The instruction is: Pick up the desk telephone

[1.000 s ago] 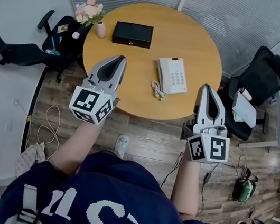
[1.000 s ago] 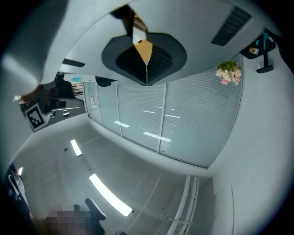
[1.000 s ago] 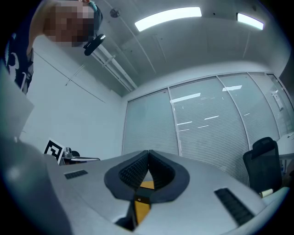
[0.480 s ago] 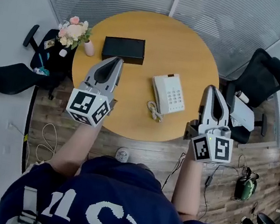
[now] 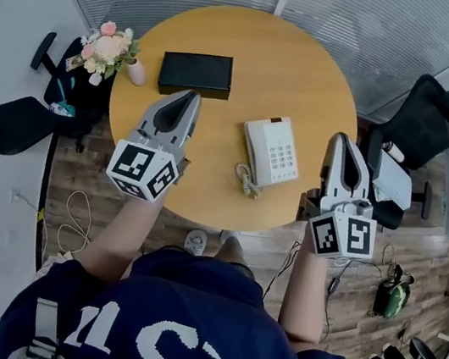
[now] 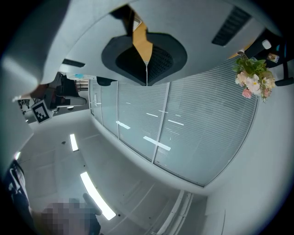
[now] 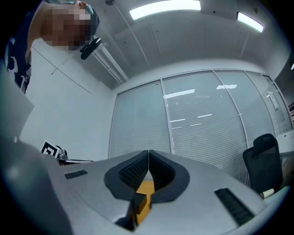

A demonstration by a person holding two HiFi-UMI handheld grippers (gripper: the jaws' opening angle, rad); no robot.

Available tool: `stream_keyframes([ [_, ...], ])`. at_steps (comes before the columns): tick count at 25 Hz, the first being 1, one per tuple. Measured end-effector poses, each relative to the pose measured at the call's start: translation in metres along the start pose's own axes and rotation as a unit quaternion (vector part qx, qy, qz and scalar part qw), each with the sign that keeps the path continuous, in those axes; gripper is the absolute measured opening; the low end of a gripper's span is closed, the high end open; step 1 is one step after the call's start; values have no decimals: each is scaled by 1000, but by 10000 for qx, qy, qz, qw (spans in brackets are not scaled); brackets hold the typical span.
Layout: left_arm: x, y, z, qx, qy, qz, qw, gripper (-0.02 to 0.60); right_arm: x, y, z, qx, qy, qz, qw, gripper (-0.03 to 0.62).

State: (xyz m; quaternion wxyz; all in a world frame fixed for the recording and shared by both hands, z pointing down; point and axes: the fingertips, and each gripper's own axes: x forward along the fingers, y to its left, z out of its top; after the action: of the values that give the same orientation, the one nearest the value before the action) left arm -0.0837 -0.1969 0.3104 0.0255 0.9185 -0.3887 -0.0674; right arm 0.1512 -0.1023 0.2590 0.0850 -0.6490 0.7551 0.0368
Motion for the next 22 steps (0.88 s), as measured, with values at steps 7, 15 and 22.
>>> stream_keyframes([
  [7,29,9,-2,-17,-27,398,9992,18,45,-25,2,47,-84,434,9990,28],
  [15,64,13,-4,-27,-150,1061,9942,18,99,-62,-3,161,-88,1159,9931,28],
  [22,81,4,-25,-92,20,1325,9911,19,121,-80,-18,314,25,1549,9874,28],
])
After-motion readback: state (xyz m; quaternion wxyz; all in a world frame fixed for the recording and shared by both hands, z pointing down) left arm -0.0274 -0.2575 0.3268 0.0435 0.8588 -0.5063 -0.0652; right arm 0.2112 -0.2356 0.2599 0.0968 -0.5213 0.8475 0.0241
